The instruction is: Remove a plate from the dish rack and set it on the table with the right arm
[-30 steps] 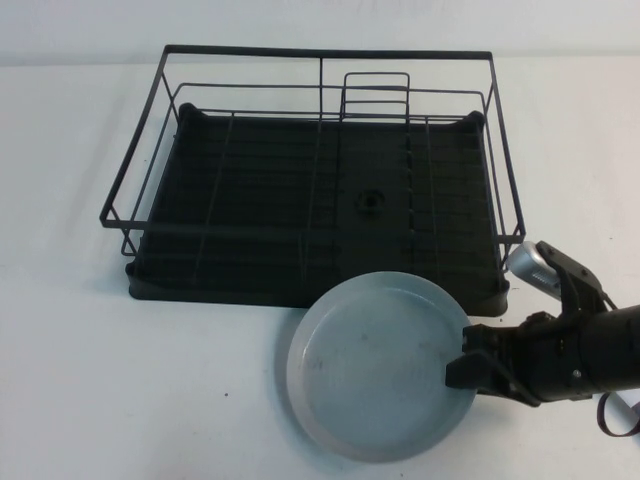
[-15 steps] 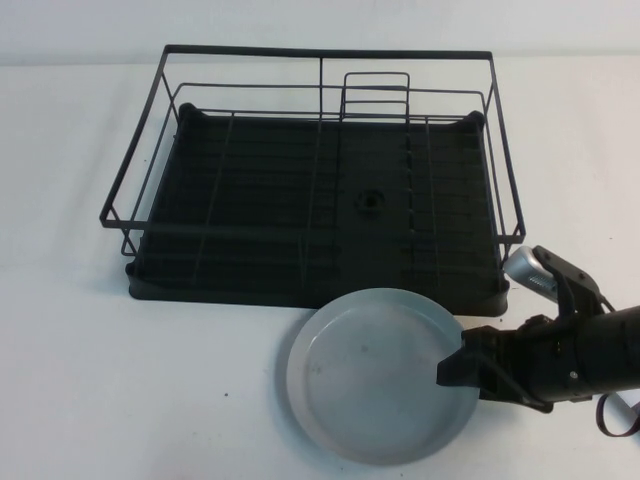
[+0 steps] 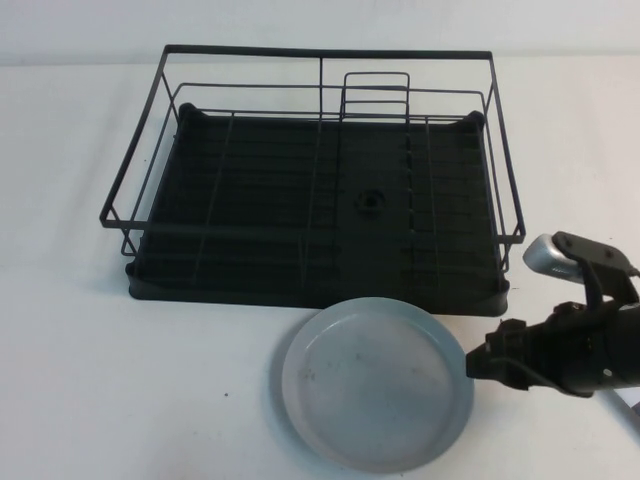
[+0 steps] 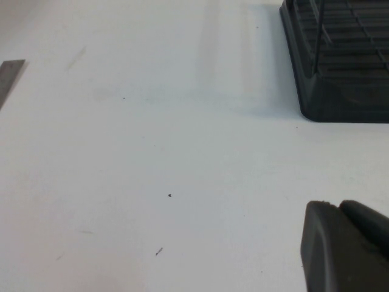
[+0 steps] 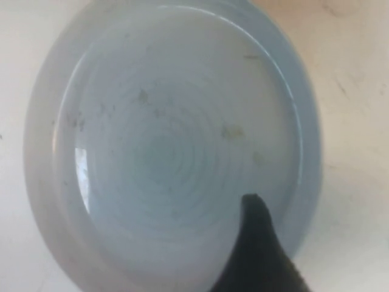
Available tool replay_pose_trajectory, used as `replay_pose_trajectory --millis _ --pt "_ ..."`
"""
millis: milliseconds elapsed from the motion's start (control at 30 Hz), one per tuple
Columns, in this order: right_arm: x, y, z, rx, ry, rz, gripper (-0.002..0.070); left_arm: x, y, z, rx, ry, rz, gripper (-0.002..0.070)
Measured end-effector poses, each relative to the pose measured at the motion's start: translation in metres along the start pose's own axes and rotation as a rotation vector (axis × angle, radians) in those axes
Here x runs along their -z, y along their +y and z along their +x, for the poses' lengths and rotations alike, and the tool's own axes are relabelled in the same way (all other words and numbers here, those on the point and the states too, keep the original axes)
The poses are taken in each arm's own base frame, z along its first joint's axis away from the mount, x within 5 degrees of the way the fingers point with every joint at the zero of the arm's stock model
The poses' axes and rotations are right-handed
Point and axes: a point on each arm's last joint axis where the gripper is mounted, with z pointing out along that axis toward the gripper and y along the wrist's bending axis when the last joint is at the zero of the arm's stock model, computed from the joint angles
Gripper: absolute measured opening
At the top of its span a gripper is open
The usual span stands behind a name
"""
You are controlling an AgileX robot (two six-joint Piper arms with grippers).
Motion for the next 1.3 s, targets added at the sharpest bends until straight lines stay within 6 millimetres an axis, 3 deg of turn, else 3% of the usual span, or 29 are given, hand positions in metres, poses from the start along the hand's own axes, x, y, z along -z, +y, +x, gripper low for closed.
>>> replay_pose_trajectory --millis 200,267,400,467,700,833,1033,1200,1300 --pt "0.031 0.008 0.004 0.082 -0.032 0.043 0.0368 0.0 0.0 0.0 0.0 0.0 0.0 -0.0006" --pt "0.046 0.014 0.007 0.128 -0.051 0.038 0.03 0.0 0.0 0.0 0.0 0.0 0.0 -0.0006" --pt "0.081 0.026 0.018 0.221 -0.106 0.011 0.008 0.0 0.0 0.0 0.0 0.0 0.0 -0.0006" --pt "0.097 0.031 0.025 0.263 -0.146 -0.002 0.0029 0.0 0.0 0.0 0.0 0.0 0.0 -0.0006" --pt "0.146 0.037 0.055 0.441 -0.29 0.019 -0.0015 0.0 0.0 0.0 0.0 0.0 0.0 -0.0006" --pt "0.148 0.024 0.072 0.496 -0.36 0.08 -0.0018 0.0 0.0 0.0 0.0 0.0 0.0 -0.0006" --pt "0.128 -0.015 0.099 0.56 -0.55 0.229 -0.0018 0.0 0.0 0.0 0.0 0.0 0.0 -0.0006" --pt "0.117 -0.056 0.13 0.452 -0.736 0.4 -0.0018 0.0 0.0 0.0 0.0 0.0 0.0 -0.0006" --pt "0.115 -0.069 0.146 0.4 -0.841 0.468 -0.0018 0.0 0.0 0.0 0.0 0.0 0.0 -0.0006"
